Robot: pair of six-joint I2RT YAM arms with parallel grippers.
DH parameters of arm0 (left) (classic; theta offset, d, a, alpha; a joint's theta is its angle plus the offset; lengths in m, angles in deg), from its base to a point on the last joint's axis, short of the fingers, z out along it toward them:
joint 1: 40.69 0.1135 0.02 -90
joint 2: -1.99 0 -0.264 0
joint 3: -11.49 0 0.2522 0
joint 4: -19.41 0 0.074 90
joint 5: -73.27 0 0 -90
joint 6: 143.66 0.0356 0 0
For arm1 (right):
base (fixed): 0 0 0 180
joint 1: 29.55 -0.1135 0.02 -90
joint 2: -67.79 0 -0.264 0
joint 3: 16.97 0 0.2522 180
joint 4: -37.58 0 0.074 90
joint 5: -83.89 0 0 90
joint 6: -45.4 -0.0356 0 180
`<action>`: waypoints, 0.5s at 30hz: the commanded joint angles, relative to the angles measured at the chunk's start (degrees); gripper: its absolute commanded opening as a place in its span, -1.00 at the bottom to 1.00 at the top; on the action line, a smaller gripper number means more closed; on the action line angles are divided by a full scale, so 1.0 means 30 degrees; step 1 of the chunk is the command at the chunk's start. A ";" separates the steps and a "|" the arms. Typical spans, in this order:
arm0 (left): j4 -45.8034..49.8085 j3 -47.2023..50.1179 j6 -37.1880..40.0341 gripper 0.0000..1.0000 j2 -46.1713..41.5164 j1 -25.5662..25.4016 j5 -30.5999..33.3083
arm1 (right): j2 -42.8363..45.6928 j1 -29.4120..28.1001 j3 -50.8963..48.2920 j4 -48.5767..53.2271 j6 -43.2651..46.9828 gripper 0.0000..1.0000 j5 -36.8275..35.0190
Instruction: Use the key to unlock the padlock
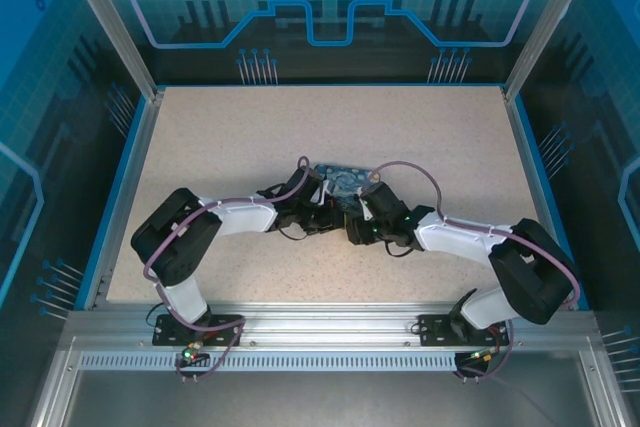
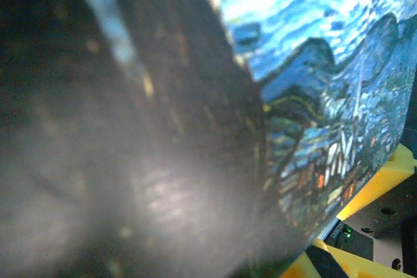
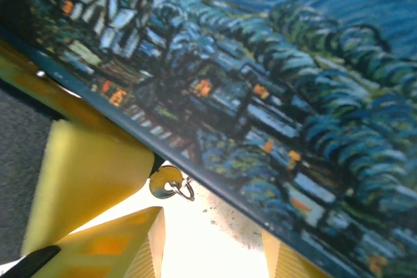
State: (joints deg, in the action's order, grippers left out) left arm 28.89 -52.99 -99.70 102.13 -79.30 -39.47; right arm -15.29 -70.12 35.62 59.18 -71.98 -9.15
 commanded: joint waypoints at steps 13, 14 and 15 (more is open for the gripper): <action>0.0152 -0.1565 -0.0615 -1.00 0.0174 -0.0277 -0.2171 | 0.1047 -0.0988 -0.3488 -0.5631 0.0400 -0.09 -0.2149; 0.0140 -0.1623 -0.0674 -1.00 0.0236 -0.0274 -0.2225 | 0.1393 -0.1011 -0.3855 -0.5986 0.0323 -0.10 -0.2443; 0.0193 -0.1664 -0.0733 -1.00 0.0288 -0.0269 -0.2262 | 0.1745 -0.1049 -0.4211 -0.6250 0.0205 -0.10 -0.2760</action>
State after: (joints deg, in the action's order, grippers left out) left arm 30.31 -55.78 -100.60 102.35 -79.74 -42.62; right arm -13.11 -72.31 25.39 46.26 -71.10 -13.88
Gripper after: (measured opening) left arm 0.087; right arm 0.453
